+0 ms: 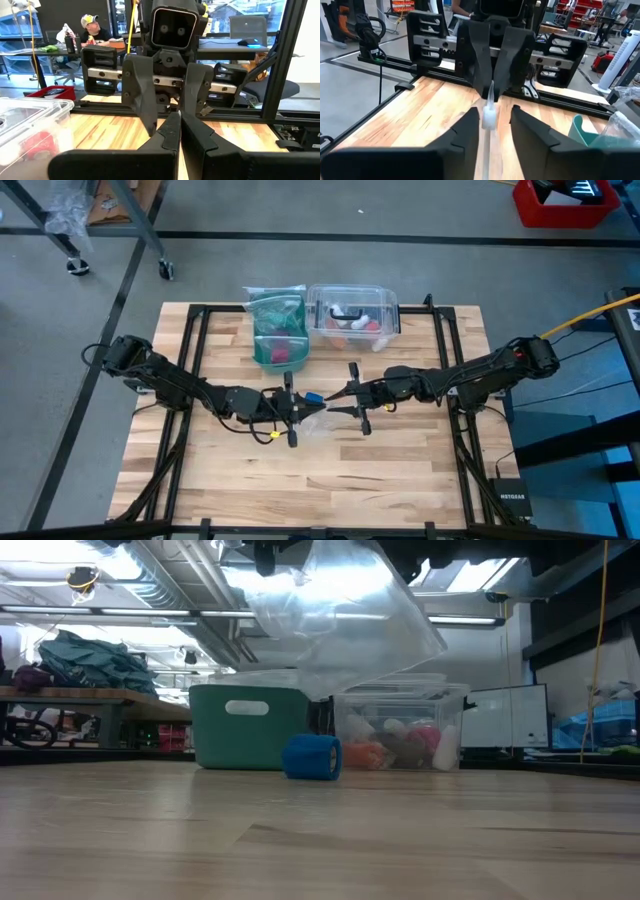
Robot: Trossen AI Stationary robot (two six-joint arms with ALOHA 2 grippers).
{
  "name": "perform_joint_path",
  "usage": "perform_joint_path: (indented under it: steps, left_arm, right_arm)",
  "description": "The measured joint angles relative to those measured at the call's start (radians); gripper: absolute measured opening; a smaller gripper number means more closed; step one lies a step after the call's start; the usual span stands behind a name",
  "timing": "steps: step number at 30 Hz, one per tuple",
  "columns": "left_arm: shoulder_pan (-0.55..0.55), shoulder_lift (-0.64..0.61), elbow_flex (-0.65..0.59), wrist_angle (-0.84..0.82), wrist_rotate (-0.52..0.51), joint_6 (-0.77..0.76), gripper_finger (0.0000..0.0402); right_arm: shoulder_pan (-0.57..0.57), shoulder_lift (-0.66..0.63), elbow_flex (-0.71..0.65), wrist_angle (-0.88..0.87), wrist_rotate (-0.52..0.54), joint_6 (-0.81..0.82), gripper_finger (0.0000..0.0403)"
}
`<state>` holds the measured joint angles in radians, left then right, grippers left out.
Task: Roll bandage
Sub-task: Open the transparent zip bag
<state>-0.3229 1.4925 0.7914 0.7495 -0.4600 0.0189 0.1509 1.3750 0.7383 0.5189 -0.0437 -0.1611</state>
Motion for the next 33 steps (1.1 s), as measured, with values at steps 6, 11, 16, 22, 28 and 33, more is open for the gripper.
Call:
perform_joint_path:
  steps: [6, 11, 16, 22, 28, 33]
  left_arm:
    - [0.0, 0.0, 0.0, -0.002, 0.0, 0.0, 0.0]
    - [0.0, 0.001, 0.0, -0.004, 0.0, 0.008, 0.0]
    - [0.0, 0.002, 0.0, -0.005, 0.0, 0.008, 0.0]
    - [0.0, 0.002, 0.0, -0.005, -0.003, 0.008, 0.0]
    - [0.0, 0.003, 0.0, -0.004, -0.039, 0.021, 0.0]
    - [0.0, 0.002, 0.0, 0.045, -0.048, 0.054, 0.0]
  right_arm:
    - [0.0, 0.0, 0.0, 0.005, 0.0, 0.0, 0.0129]
    - [0.0, 0.0, 0.0, 0.007, 0.0, 0.0, 0.0117]
    - [0.0, -0.001, 0.0, 0.007, 0.0, 0.0, 0.0087]
    - [0.0, -0.002, 0.001, 0.001, -0.001, -0.001, 0.0033]
    - [-0.001, -0.003, 0.003, -0.022, -0.017, -0.001, 0.0032]
    - [-0.001, -0.003, 0.002, -0.08, -0.021, 0.0, 0.0065]
